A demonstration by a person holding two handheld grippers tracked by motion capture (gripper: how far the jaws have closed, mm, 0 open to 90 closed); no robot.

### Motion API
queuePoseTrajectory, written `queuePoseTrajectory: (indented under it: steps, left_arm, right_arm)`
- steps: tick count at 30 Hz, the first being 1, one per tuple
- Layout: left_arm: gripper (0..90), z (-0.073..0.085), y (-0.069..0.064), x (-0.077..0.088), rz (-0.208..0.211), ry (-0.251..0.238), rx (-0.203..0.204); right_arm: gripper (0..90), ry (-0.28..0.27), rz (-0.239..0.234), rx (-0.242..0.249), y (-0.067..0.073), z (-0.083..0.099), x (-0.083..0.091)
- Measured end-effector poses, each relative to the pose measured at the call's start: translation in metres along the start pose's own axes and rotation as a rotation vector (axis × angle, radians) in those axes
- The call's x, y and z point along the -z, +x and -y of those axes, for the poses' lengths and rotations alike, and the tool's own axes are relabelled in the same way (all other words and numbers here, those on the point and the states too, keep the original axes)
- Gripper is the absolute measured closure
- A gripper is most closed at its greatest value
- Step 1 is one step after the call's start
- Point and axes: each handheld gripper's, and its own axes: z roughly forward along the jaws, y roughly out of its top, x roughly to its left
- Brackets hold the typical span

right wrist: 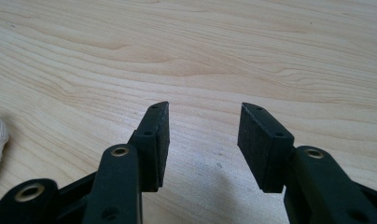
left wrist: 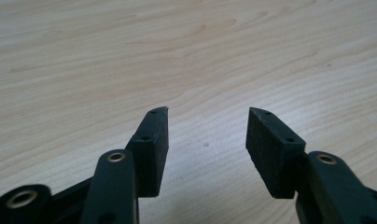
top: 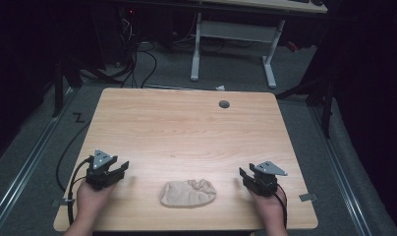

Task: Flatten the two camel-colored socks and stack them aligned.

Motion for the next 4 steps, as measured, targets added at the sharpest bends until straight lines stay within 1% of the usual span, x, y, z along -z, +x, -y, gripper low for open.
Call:
queuePoseTrajectory:
  steps: [4]
  left_arm:
    - [49.1,0.0022,-0.0044,0.0057,0.011,-0.008,-0.014]
  right_arm:
    - [53.7,0.002,-0.002,0.0,0.0029,-0.0011,-0.0012]
